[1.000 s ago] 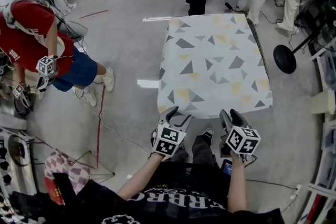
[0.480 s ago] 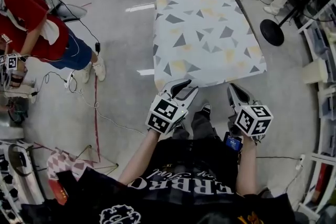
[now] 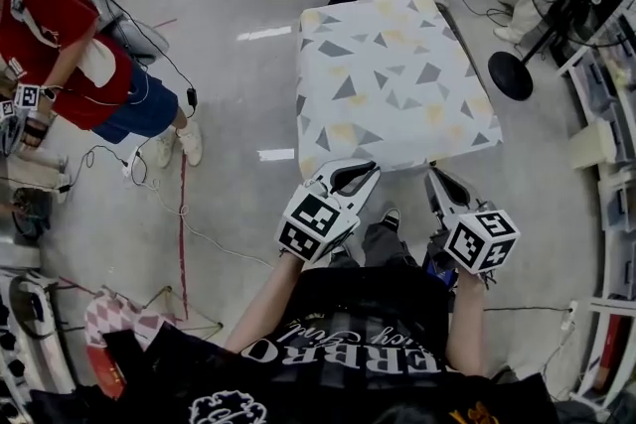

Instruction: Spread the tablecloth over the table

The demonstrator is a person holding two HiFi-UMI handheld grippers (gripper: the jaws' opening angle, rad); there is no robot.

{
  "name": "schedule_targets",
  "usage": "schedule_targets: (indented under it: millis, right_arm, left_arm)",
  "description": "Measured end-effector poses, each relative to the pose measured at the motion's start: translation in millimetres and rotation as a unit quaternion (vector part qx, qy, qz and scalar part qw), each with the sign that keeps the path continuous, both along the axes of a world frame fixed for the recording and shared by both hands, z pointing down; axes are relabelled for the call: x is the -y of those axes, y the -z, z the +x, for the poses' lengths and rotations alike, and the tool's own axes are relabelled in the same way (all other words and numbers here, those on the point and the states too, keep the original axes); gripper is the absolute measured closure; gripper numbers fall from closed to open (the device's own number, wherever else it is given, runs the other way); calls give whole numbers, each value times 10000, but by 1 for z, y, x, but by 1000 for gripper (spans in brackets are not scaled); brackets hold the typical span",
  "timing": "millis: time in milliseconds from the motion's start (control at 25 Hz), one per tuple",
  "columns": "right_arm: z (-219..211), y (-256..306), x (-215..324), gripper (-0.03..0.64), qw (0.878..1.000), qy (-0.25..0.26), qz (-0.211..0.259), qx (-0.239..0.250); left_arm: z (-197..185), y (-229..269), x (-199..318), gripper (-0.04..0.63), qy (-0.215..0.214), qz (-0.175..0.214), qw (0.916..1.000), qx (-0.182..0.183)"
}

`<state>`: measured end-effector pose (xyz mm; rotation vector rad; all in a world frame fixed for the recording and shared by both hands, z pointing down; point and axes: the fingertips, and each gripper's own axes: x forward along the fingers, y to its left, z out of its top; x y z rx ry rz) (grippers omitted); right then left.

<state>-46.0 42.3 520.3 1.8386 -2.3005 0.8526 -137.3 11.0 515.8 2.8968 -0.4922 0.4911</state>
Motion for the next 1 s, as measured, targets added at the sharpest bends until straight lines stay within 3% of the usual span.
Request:
schedule_targets:
  millis: [480,1000]
  right_arm:
    - [-18,18,7,603,9983,497,207,-237]
    - [-19,15,0,603,9987,431,186,-180]
  left_arm:
    - [-1,8,-5,561,-24,-5,10000,-65]
    - [1,1,-13,561,-148,-96,9998,32]
